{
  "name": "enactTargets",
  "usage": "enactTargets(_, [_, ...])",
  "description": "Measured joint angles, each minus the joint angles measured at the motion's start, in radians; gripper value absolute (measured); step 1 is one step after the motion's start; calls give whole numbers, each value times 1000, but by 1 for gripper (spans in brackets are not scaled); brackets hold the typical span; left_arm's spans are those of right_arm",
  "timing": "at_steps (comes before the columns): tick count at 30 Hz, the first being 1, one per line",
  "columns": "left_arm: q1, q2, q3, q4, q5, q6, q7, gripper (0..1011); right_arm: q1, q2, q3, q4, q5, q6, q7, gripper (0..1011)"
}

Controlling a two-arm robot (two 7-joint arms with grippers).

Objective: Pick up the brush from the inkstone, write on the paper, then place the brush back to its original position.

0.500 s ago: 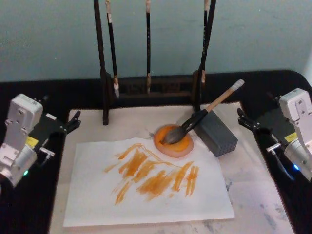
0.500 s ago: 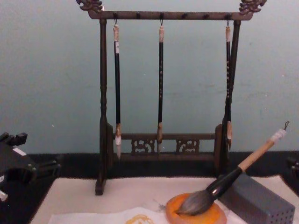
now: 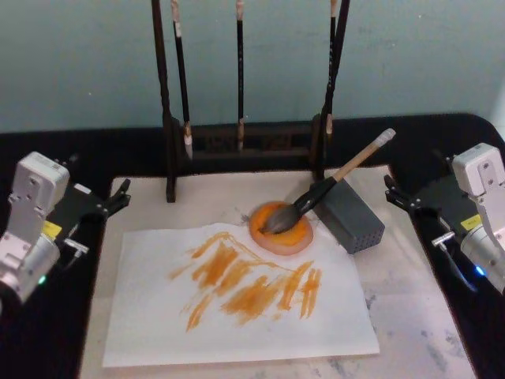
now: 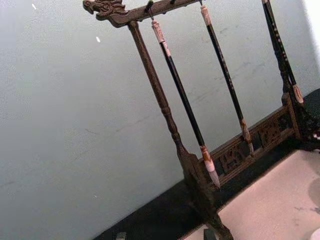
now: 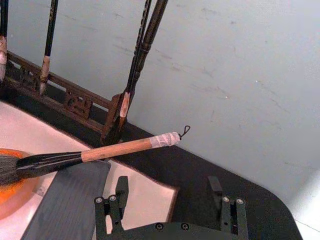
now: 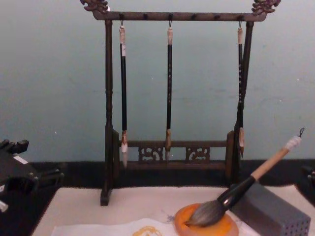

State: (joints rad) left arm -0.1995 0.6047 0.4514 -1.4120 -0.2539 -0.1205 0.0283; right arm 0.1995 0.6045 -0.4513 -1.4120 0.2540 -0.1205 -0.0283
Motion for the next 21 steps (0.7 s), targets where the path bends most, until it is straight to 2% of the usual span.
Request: enactTargets(21, [0, 0, 0, 0, 0, 0, 0, 1001, 0, 0, 0, 0, 0, 0, 0, 1000])
